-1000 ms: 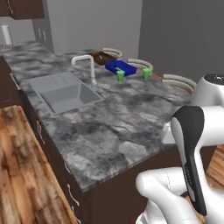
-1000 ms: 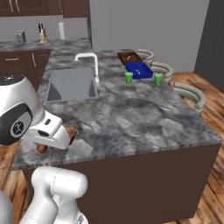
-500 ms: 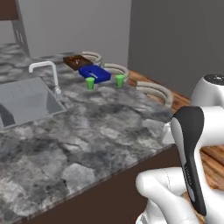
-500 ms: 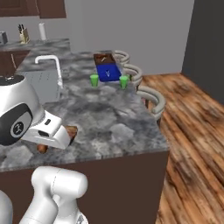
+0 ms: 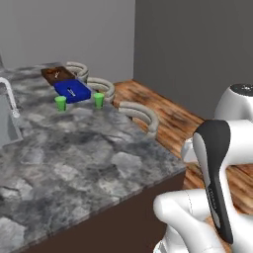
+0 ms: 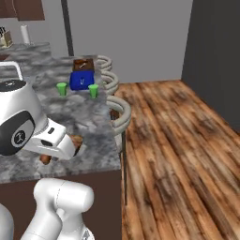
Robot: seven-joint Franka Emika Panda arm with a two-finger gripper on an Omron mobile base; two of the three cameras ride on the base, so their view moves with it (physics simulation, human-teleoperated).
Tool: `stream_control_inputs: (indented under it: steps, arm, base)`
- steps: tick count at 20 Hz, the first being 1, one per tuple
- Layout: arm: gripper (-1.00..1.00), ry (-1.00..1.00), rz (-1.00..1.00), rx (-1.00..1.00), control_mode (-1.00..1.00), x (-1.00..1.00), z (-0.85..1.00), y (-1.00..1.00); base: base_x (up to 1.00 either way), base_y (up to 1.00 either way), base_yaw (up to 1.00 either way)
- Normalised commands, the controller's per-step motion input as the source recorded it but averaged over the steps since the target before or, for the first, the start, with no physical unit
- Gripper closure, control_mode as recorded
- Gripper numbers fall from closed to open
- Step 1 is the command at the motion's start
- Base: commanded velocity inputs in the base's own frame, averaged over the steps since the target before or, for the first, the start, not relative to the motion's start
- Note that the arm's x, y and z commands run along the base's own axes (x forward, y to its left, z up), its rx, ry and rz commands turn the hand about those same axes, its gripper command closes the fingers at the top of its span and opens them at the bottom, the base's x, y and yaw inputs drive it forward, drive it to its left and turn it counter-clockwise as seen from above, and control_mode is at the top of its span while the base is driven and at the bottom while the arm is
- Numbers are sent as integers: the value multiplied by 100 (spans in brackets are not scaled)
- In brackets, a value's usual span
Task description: Gather the broccoli and squash from the fridge and place them on a tray on the dining counter. Then gather the chicken drumsticks from the fridge and place them on the other tray.
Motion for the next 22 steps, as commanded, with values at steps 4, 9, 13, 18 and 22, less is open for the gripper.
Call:
stream_control_inputs:
  steps: [4,9,13,18,22]
  arm:
    - [100,0,0,0,100,0,0,0]
    - [100,0,0,0,100,0,0,0]
    - [100,0,0,0,100,0,0,0]
    - [100,0,0,0,100,0,0,0]
    - [100,0,0,0,100,0,0,0]
  base:
    - [21,-100,4]
    - [34,-100,5]
    - [58,-100,8]
    - [91,-89,15]
    - [100,-58,22]
